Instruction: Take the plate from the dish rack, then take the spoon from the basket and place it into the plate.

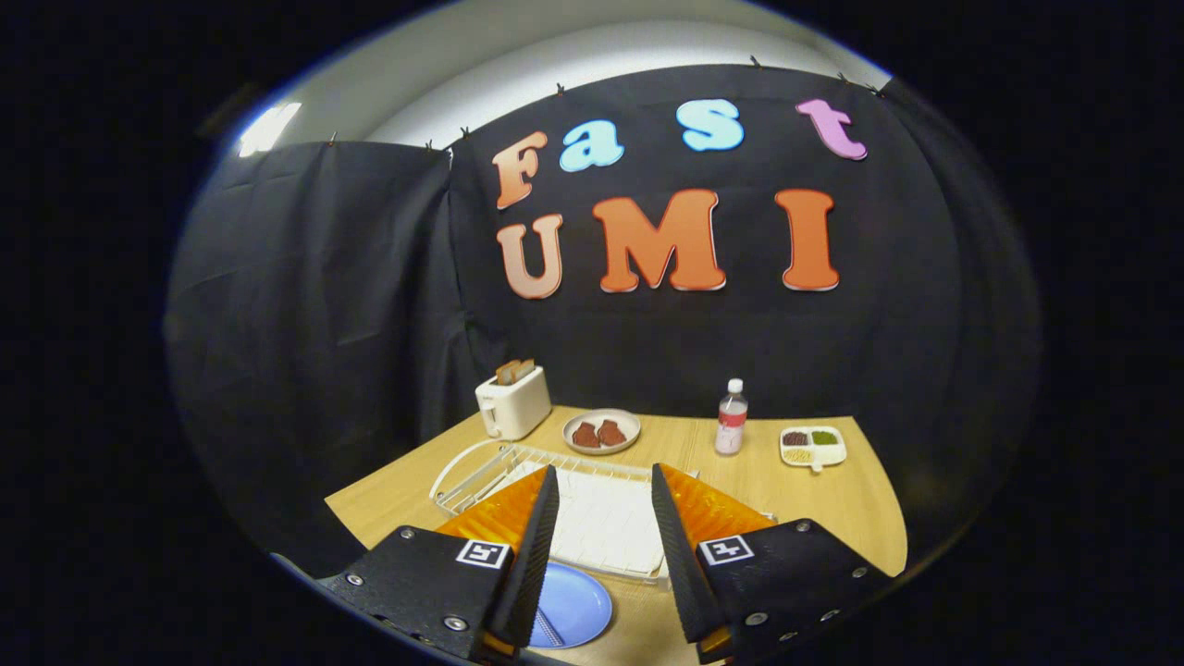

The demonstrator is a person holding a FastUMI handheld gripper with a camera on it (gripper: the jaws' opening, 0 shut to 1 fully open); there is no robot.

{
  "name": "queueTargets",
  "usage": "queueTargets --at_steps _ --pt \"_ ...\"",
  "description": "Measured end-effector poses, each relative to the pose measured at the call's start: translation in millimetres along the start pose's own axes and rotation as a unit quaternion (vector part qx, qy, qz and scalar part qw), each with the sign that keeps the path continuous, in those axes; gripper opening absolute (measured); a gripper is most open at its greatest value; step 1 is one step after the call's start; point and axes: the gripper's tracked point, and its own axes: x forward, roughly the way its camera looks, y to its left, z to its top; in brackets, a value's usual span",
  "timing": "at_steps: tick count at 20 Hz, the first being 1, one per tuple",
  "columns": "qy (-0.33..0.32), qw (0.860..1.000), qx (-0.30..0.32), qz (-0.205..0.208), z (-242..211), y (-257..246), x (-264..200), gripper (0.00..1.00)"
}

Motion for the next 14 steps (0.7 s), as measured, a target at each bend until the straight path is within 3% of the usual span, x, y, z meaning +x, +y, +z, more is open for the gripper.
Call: queueTargets --at_steps 4,7,14 --pt "-0.058 0.998 -0.007 -0.010 57 -3 -15 0.76" --pt "-0.103 0.995 0.010 0.013 93 18 -33 0.79" --pt "-0.156 0.984 -0.034 -0.074 138 -9 -55 0.96"
